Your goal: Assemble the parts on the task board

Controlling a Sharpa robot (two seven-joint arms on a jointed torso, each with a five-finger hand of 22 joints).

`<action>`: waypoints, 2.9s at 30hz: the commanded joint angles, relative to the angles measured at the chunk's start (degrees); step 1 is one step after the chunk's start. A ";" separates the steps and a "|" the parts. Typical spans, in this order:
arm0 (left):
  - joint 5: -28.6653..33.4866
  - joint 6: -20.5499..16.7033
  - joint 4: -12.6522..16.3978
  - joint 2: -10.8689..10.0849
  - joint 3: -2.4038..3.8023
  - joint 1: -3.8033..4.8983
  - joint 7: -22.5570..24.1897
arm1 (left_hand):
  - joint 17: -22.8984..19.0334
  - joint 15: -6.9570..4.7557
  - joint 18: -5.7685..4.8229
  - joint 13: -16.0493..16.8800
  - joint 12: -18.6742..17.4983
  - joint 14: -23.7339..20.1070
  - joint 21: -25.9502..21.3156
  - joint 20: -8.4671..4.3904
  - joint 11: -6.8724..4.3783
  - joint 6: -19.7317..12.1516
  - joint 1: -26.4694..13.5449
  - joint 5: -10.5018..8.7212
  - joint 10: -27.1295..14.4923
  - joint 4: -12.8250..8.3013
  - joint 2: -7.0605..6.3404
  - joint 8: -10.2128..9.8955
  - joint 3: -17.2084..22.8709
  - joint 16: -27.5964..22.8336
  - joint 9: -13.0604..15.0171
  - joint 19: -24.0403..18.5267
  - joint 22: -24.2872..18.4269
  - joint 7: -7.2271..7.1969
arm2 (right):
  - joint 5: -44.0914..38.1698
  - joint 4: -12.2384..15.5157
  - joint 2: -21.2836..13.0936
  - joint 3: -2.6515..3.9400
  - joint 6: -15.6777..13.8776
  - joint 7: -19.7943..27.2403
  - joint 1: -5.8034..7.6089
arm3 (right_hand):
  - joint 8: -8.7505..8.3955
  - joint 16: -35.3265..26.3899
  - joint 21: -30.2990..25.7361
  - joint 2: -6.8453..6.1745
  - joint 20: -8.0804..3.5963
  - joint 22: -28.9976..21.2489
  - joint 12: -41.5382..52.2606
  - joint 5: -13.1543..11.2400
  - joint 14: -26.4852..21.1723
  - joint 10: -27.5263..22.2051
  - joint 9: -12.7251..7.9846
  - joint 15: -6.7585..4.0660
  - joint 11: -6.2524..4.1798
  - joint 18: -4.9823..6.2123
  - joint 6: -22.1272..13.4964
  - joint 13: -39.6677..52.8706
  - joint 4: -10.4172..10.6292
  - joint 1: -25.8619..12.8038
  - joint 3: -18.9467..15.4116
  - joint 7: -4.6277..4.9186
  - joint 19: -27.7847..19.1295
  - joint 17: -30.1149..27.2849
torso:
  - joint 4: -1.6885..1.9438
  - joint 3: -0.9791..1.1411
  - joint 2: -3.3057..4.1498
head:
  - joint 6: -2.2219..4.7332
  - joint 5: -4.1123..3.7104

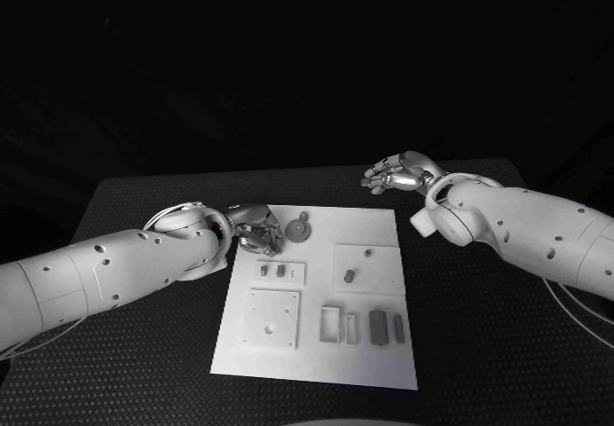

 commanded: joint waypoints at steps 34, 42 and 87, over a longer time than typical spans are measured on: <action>-1.40 2.84 0.64 0.15 -0.47 -0.26 -2.02 | -0.11 0.49 0.80 -0.22 -1.49 -1.27 0.34 -2.32 0.60 -3.66 1.14 -1.54 -0.65 -0.27 -1.40 -2.31 0.07 0.35 -0.98 -0.73 1.13 2.10 | 0.06 -0.01 -0.04 0.02 0.84 0.42 -0.03 | 0.28 -0.20 -0.43 0.02 0.07 0.18 -0.34 0.13 -0.24 0.55 -0.13 0.34 -0.03 0.40 -0.07 0.00 0.20 -0.27 -0.18 1.16 0.42 -0.08 | 0.02 -0.01 0.00 | -0.15 -0.17; -1.39 1.93 0.86 -0.09 -0.43 -0.26 -2.22 | -0.25 1.05 0.88 -0.41 -2.05 -2.08 0.35 -1.78 1.21 -7.89 1.73 -1.75 -1.88 -0.22 -3.37 -4.29 -0.41 0.42 -1.90 -1.36 1.12 2.10 | 0.05 0.01 -0.05 0.02 0.90 0.34 -0.03 | 0.28 -0.21 -0.46 -0.01 0.07 0.19 -0.35 0.13 -0.25 0.54 -0.14 0.34 -0.03 0.40 -0.08 0.00 0.17 -0.26 -0.18 1.16 0.41 -0.08 | 0.06 -0.10 0.04 | -0.09 -0.28; 37.05 -10.29 -2.14 -4.24 2.10 1.98 9.56 | -4.74 2.77 0.38 -0.56 -2.04 -5.83 -4.15 0.08 2.62 -8.80 -2.88 -3.03 -4.55 2.73 -4.25 -3.05 -0.71 -6.98 -2.15 -5.07 -0.79 4.31 | -32.92 10.47 -7.75 -0.05 5.32 -1.36 -3.01 | 3.15 3.66 0.30 0.48 -0.82 1.99 2.74 -3.75 5.54 7.04 0.58 -2.23 -2.90 1.68 6.27 1.23 -4.36 7.39 3.59 -0.85 7.94 3.48 | -0.03 0.00 -0.12 | 1.82 -1.61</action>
